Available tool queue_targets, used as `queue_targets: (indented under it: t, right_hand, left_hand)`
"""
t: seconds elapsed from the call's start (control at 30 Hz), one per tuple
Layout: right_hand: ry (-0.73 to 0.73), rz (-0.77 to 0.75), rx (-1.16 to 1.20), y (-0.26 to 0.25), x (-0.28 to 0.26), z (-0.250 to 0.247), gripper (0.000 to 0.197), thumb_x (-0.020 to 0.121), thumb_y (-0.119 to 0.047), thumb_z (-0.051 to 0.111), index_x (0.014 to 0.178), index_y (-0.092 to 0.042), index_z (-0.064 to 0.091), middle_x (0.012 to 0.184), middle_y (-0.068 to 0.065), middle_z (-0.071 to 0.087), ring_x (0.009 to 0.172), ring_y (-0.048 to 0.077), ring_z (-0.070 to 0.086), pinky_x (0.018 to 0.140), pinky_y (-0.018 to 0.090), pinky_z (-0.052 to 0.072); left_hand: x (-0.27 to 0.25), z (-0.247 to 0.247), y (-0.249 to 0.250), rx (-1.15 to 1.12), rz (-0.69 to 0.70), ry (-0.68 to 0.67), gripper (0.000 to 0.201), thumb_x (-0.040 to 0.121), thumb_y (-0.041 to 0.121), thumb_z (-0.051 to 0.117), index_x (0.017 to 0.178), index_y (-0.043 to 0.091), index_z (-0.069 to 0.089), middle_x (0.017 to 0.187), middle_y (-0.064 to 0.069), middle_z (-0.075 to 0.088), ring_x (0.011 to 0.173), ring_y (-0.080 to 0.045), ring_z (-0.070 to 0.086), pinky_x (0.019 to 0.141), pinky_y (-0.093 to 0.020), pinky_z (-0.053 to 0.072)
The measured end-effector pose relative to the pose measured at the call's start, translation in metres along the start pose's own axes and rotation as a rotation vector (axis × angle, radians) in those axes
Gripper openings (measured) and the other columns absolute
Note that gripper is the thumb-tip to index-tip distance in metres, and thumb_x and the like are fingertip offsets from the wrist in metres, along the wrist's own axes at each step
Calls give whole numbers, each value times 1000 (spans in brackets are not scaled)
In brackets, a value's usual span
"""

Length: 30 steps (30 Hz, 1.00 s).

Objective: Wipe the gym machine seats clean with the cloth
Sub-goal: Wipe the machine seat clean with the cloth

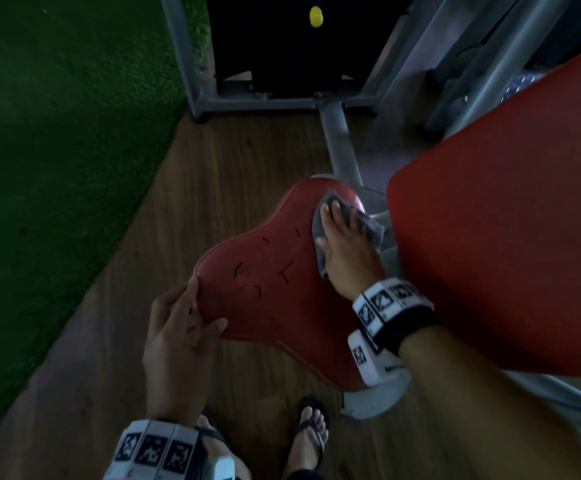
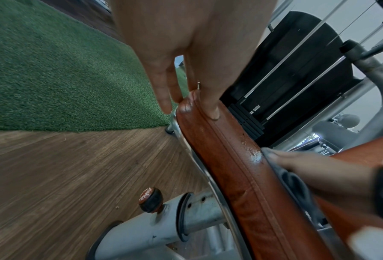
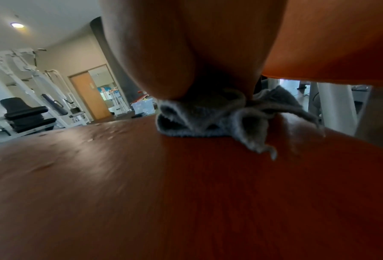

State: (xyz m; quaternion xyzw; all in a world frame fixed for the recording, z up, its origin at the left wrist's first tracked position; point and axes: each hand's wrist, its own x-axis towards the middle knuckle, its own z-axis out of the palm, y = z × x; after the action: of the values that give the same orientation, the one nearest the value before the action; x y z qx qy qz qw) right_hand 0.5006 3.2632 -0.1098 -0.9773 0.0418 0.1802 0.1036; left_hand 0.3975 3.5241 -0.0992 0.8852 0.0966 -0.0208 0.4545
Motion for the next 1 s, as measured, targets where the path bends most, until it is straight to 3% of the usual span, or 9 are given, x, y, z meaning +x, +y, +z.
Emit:
queue_targets:
  t: [0.1, 0.27, 0.37, 0.47, 0.57, 0.77, 0.87, 0.93, 1.0]
  right_hand:
    - [10, 6, -3, -5, 23, -4, 56, 102, -30, 31, 153, -18, 9, 162, 2, 4, 147, 32, 3, 118, 52, 12]
    - [-4, -40, 14, -11, -20, -4, 58, 103, -32, 27, 154, -20, 2, 162, -2, -6, 148, 26, -4, 120, 48, 3]
    - [-46, -35, 60, -10, -48, -2, 58, 104, -36, 25, 154, -27, -3, 161, -10, -12, 148, 18, -11, 115, 39, -6]
    - [-41, -46, 58, -3, -39, 1, 59, 103, -41, 22, 153, -30, -6, 160, -11, -15, 147, 16, -14, 111, 35, -13]
    - [8, -50, 28, 5, -9, 5, 59, 102, -43, 20, 153, -29, -6, 161, -7, -12, 148, 20, -12, 118, 40, -7]
    - [-6, 76, 16, 18, 75, -16, 51, 101, -38, 30, 150, -27, 23, 161, -1, 8, 146, 33, 11, 114, 52, 22]
    - [-82, 162, 200, 9, 98, -36, 45, 102, -45, 22, 144, -33, 37, 152, 3, 35, 134, 31, 36, 109, 42, 29]
    - [-142, 81, 204, -1, 106, -45, 46, 103, -43, 20, 138, -27, 45, 135, 6, 51, 123, 27, 49, 101, 36, 34]
    - [-178, -60, 159, -9, 108, -47, 45, 102, -45, 20, 131, -29, 50, 126, -2, 53, 118, 21, 51, 100, 35, 34]
  left_hand:
    - [-1, 0, -2, -3, 4, -21, 73, 77, 13, 80, 143, 20, 49, 129, 13, 46, 112, -16, 59, 90, -37, 55]
    - [-2, -1, -2, -3, -3, -19, 74, 75, 13, 82, 142, 19, 50, 130, 11, 48, 112, -18, 60, 90, -41, 56]
    - [-2, 0, -3, -15, -13, -21, 73, 75, 13, 81, 141, 20, 51, 130, 13, 47, 111, -16, 60, 90, -43, 56]
    - [-3, -1, -5, -43, -17, -41, 73, 77, 15, 79, 143, 23, 48, 132, 15, 45, 113, -16, 59, 90, -43, 56]
    - [-3, -2, -4, -26, -18, -40, 73, 77, 16, 80, 143, 24, 48, 131, 18, 43, 113, -17, 60, 90, -43, 56]
    - [-3, -4, -2, 13, 10, -34, 71, 78, 19, 79, 142, 24, 50, 129, 22, 41, 112, -16, 60, 89, -39, 55]
    - [-3, -4, -2, 19, 35, -32, 70, 78, 20, 78, 142, 22, 49, 129, 24, 40, 114, -15, 59, 90, -36, 54]
    - [-4, -4, -4, 26, 41, -30, 70, 78, 20, 78, 142, 21, 49, 128, 24, 39, 114, -15, 58, 90, -33, 53]
    - [-4, -4, -4, 30, 38, -27, 70, 78, 20, 78, 143, 21, 49, 127, 23, 40, 115, -14, 57, 89, -32, 52]
